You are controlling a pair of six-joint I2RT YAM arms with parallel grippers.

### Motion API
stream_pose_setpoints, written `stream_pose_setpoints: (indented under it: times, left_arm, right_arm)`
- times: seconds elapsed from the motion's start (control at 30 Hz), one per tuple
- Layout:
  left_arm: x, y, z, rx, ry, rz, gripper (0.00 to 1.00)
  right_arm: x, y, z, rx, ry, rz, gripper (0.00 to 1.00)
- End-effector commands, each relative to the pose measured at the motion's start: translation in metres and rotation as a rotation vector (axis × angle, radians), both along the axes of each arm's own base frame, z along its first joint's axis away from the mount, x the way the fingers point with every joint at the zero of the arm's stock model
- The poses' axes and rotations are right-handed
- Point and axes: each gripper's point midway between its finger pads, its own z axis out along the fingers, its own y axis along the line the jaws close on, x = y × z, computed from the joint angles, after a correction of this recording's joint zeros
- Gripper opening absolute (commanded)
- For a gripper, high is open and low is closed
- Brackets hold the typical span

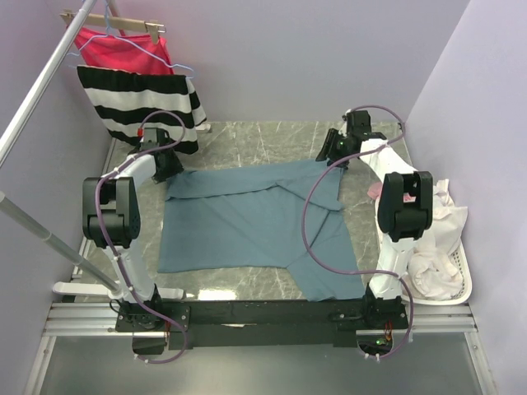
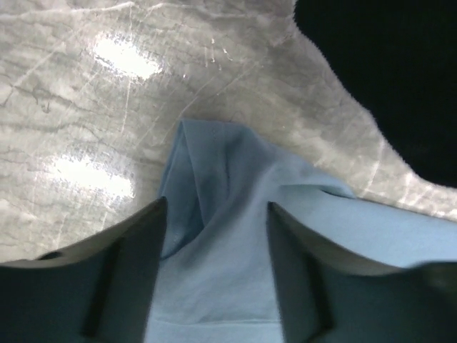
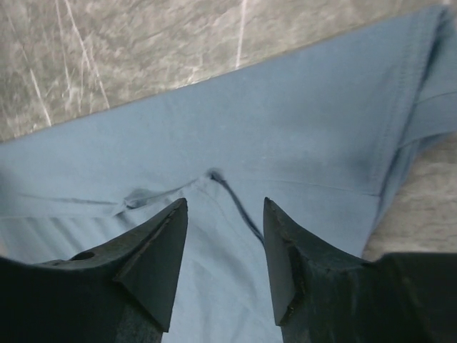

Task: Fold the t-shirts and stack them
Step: Fold the flattened tshirt in 1/3 of the way

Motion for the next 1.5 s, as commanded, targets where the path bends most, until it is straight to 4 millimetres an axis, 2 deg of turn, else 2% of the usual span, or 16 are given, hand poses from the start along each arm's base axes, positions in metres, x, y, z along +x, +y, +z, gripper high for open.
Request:
stream_pose_setpoints:
  times: [0.0,0.03,0.2,0.43,0.6,0.8,1.2,1.47]
  left_arm:
    - [0.005,0.007,-0.008,0.03,0.004,0.018,0.54]
    - [0.004,0.01,-0.011,0.028,0.007,0.029,0.49]
    - [0.01,0.026,-0.014,-0.003,-0.024,0.081,0.54]
    - [0.021,0.039,-0.008,-0.062,-0.086,0.128,0.5]
    - [0.024,0.034,-0.01,-0.107,-0.11,0.122,0.48]
    - [0.026,0.03,-0.025,-0.128,-0.077,0.109,0.44]
    - [0.04,0.026,-0.024,-0.15,-0.096,0.106,0.4]
    - [0.046,0.027,-0.021,-0.143,-0.095,0.103,0.22]
  right_arm:
    - [-0.003,0.027,0.01,0.019,-0.025,0.086,0.53]
    - [-0.003,0.03,0.011,0.019,-0.027,0.098,0.52]
    - [-0.01,0.058,0.007,0.021,-0.011,0.169,0.52]
    - [-0.015,0.071,-0.009,0.022,0.029,0.2,0.51]
    - [-0.014,0.071,-0.013,0.01,0.037,0.202,0.51]
    - [-0.015,0.07,-0.017,0.011,0.049,0.204,0.5]
    - [-0.018,0.071,-0.029,0.005,0.076,0.219,0.5]
    - [-0.021,0.068,-0.038,-0.005,0.099,0.212,0.49]
